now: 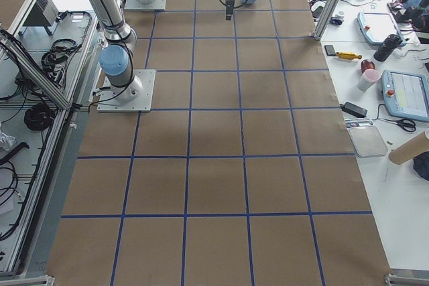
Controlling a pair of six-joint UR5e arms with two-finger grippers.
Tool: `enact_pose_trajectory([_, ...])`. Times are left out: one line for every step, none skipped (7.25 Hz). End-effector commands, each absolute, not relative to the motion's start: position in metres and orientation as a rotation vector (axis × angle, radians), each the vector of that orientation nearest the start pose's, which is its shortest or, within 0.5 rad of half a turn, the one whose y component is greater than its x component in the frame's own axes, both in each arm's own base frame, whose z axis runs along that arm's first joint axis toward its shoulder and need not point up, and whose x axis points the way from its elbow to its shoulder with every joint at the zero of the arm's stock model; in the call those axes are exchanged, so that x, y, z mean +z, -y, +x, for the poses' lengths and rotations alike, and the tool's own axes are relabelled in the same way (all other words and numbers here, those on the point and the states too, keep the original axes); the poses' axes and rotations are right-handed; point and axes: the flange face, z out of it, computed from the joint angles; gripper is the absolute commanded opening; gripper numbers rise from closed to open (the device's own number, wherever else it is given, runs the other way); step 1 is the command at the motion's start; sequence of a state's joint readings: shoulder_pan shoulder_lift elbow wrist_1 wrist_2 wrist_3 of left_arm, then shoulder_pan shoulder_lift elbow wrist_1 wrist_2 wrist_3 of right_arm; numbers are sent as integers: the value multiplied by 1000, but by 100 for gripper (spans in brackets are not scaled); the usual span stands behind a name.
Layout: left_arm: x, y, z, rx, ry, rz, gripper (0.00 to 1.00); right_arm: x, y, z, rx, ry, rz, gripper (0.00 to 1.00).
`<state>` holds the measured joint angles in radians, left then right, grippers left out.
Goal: Stack green bowl on blue bowl
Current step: 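Open the left gripper and raise it away from the bowls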
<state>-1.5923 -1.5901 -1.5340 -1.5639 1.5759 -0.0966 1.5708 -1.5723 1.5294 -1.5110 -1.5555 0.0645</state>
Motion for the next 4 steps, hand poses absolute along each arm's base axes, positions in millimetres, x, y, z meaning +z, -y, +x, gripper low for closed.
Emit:
enact_pose_trajectory([504, 491, -144, -41, -3135, -108, 94, 502, 489, 135, 30, -3125, 101, 100])
enact_pose_trajectory([505, 490, -144, -42, -3132, -108, 95, 503, 489, 135, 27, -3125, 101, 100])
enact_pose_trajectory([506, 489, -144, -39, -3130, -108, 95, 503, 489, 135, 25, -3125, 101, 100])
enact_pose_trajectory([505, 489, -143, -35, -3130, -111, 95, 503, 489, 135, 27, -3125, 101, 100])
